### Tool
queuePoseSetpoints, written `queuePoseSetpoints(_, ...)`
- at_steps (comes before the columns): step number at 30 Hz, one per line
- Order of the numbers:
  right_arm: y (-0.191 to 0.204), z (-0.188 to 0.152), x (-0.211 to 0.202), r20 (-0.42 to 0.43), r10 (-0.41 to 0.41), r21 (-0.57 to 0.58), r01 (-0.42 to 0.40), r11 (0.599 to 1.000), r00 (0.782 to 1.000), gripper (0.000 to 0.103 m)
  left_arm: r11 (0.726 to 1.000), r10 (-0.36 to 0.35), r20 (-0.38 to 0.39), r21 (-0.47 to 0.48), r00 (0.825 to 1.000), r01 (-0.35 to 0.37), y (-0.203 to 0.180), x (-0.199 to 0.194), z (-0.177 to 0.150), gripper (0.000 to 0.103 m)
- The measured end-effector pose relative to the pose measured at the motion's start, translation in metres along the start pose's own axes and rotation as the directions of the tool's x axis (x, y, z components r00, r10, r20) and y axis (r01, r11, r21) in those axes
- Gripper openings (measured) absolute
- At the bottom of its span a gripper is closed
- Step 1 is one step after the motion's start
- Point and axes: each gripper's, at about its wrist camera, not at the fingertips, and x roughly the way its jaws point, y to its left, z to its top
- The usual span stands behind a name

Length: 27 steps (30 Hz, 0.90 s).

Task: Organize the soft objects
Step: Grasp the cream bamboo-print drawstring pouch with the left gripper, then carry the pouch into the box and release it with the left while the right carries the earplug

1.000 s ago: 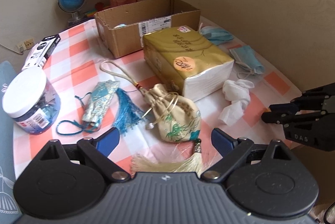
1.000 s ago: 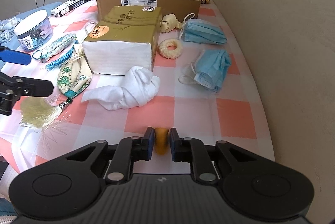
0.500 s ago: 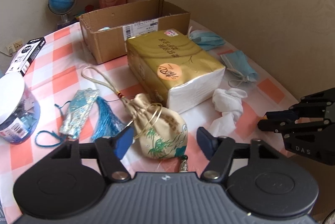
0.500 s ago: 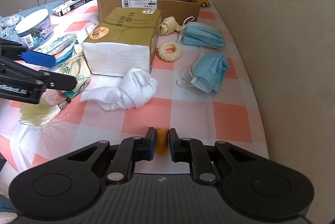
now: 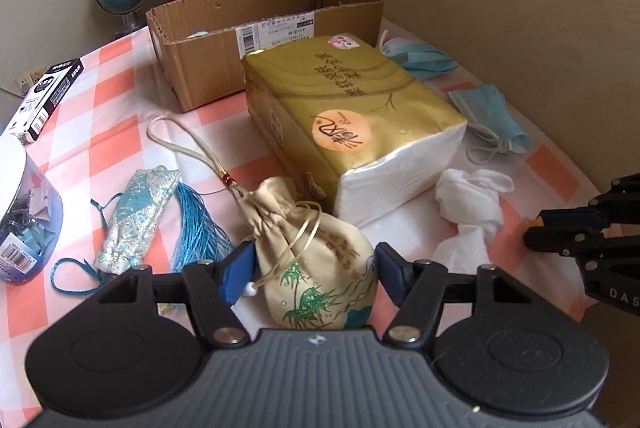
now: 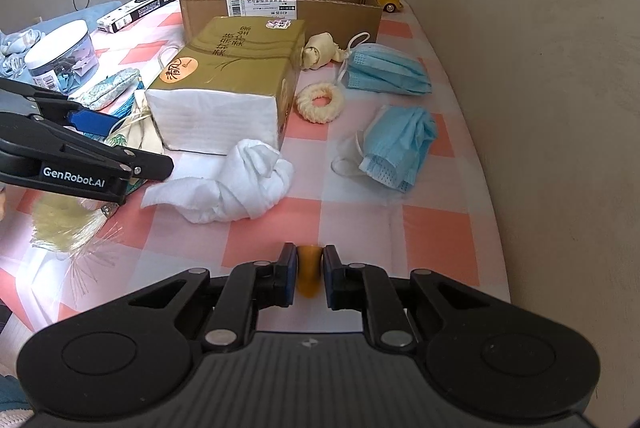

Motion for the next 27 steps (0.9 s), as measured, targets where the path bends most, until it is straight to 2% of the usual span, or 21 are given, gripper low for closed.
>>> queuePoseSetpoints(1, 0.0, 0.0, 0.0, -0.001, 0.001, 0.0, -0.001, 1.0, 1.0, 0.017, 1.0, 0.002, -0.001, 0.001, 1.0, -0.002, 0.0, 0.001, 0.0, 0.062)
queuePoseSetpoints(12, 0.001, 0.002, -0.004, 0.005, -0.005, -0.006, 0.005, 1.0, 1.0, 0.017, 1.0, -0.003, -0.003, 0.0, 1.0, 0.003, 0.001, -0.006, 0.001, 0.057)
queuePoseSetpoints(27, 0.004, 0.01, -0.026, 0.049, 0.004, -0.031, -0.003, 1.0, 0.999, 0.017, 0.997, -0.03, 0.015, 0.067, 0.999, 0.029, -0.001, -0.059, 0.005, 0.056)
